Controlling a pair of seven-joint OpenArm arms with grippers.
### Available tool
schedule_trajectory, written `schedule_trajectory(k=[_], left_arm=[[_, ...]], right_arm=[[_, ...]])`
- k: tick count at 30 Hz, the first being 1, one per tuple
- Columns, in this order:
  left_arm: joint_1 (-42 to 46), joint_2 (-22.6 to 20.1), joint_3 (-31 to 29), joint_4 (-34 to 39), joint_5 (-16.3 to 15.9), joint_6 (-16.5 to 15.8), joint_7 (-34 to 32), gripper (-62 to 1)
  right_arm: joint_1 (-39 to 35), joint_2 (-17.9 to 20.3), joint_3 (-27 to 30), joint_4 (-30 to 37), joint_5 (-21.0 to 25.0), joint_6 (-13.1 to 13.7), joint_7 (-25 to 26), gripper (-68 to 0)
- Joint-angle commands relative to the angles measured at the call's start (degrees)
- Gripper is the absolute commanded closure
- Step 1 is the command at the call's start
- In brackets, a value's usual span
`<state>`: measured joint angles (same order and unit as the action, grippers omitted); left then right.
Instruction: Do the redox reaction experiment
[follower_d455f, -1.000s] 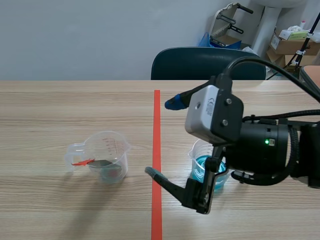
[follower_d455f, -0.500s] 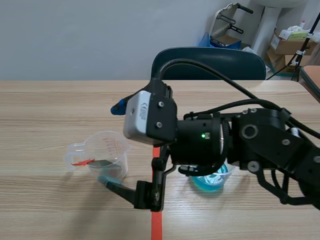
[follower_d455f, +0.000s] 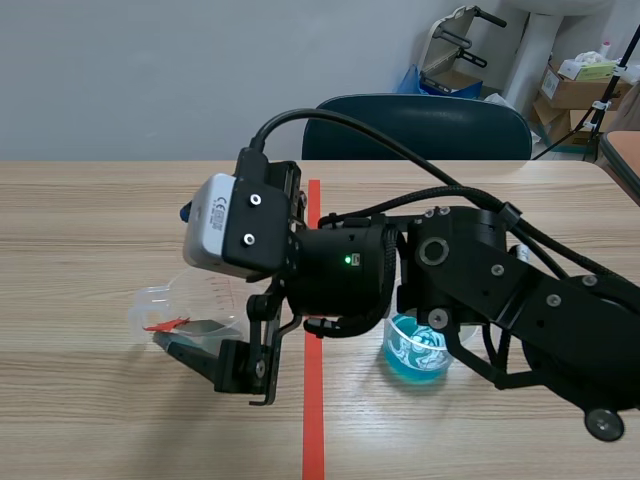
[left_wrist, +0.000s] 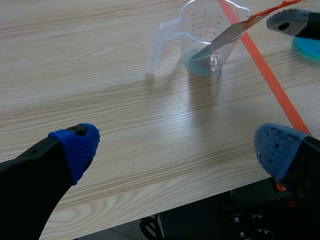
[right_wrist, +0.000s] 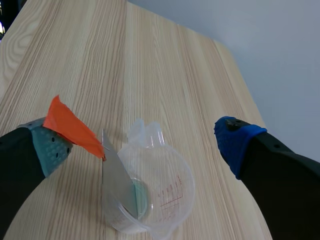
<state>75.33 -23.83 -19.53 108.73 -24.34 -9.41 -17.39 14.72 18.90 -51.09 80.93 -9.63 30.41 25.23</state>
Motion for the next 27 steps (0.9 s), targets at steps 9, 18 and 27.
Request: schedule_trajectory(k=[9, 18, 27], left_arm=[[0.1, 0.3, -0.2, 1.1, -0.3, -0.2, -0.8, -62.3], [0.1, 0.1, -0.2, 1.1, -0.3, -0.4, -1.1, -62.3], [0.1, -0.2, -0.2, 1.1, -0.3, -0.8, -1.0, -62.3]], right_arm=[[1.0, 0.5, 0.3, 0.8, 0.8, -0.4, 0.7, -22.0], [1.0, 0.7, 0.3, 0.8, 0.9, -0.3, 0.4, -0.9], [4.3, 0.1, 0.4, 1.0, 13.8, 3.3, -9.7, -0.9]])
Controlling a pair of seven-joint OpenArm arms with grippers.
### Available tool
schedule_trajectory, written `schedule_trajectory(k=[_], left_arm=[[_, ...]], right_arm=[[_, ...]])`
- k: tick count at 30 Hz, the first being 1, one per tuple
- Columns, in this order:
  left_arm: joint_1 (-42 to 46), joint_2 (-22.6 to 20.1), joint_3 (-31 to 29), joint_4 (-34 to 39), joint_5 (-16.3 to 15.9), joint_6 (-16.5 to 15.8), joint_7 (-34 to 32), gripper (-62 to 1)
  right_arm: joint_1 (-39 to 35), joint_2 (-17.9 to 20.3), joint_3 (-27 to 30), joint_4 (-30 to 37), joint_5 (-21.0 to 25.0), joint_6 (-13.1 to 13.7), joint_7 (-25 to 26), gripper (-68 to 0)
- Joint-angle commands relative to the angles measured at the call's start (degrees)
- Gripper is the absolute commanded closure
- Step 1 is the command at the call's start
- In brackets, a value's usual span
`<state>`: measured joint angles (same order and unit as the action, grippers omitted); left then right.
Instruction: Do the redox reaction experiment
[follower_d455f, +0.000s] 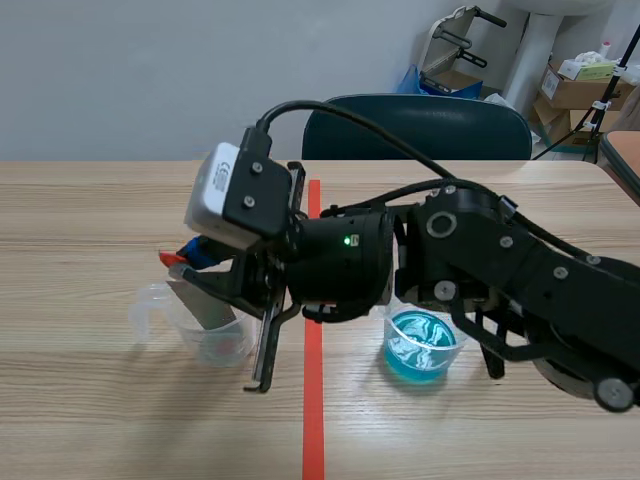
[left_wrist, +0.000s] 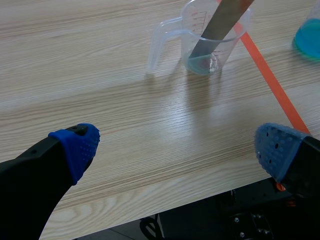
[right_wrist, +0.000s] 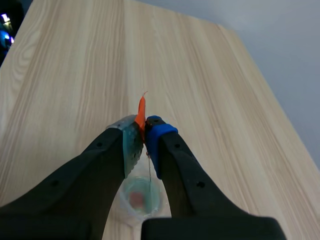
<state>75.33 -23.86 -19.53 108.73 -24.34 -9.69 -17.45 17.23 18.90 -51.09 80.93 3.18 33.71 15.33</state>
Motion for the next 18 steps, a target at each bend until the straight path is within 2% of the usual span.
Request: schedule_trajectory(k=[1, 4, 11, 18], left_arm=[[0.1, -0.2, -0.2, 1.1, -0.3, -0.6, -0.9, -62.3], [0.1, -0.2, -0.2, 1.1, -0.3, -1.2, -1.0, -62.3], [0.1, -0.2, -0.2, 1.1, -0.3, -3.6, -1.2, -62.3], [0.1, -0.2, -0.2, 1.1, -0.3, -3.6, -1.2, -62.3]], right_arm=[[2.4, 0.0, 0.5, 1.0, 2.8, 0.5, -1.3, -0.9], [4.0, -0.3, 0.5, 2.2, 8.0, 1.7, -6.6, -0.9], [5.8, -0.3, 1.6, 9.9, 17.3, 1.7, -20.0, -0.9], [6.0, -0.8, 4.9, 19.5, 23.1, -0.6, -32.6, -0.9]])
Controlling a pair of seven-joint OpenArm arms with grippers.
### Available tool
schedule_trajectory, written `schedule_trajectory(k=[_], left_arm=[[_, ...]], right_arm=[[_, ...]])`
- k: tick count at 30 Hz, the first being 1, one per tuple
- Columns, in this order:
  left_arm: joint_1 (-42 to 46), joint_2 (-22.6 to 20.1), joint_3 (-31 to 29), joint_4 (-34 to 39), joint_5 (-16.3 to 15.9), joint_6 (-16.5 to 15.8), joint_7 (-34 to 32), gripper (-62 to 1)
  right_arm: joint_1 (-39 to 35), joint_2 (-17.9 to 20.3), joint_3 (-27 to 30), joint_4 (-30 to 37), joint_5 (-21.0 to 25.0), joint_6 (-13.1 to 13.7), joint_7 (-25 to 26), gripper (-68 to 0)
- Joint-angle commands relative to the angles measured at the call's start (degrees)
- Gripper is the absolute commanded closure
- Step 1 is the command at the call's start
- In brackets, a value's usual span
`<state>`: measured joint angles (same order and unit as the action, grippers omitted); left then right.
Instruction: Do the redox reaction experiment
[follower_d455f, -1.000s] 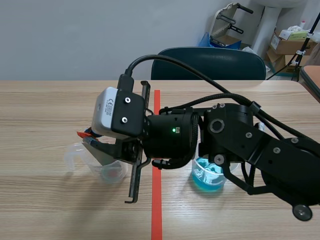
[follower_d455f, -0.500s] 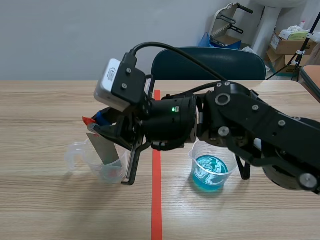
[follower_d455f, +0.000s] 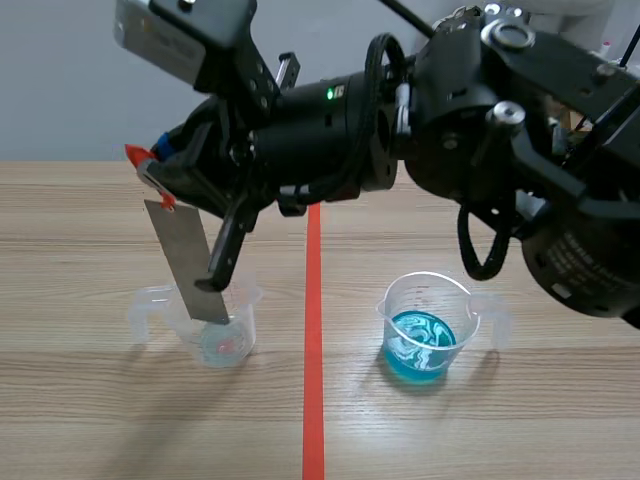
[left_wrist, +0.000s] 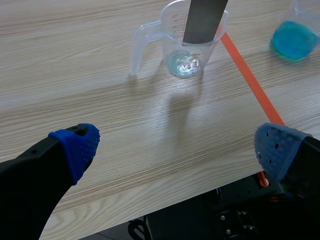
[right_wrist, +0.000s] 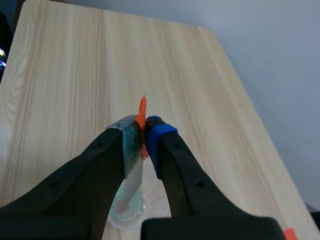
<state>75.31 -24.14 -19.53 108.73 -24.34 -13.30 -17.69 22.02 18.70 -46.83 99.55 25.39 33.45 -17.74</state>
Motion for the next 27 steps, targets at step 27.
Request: schedule_trajectory(k=[27], left_arm=[[0.1, 0.1, -0.2, 1.1, -0.3, 0.0, -0.9, -62.3]], right_arm=[[8.5, -6.0, 2.7, 8.9, 14.1, -6.1, -18.7, -0.9]])
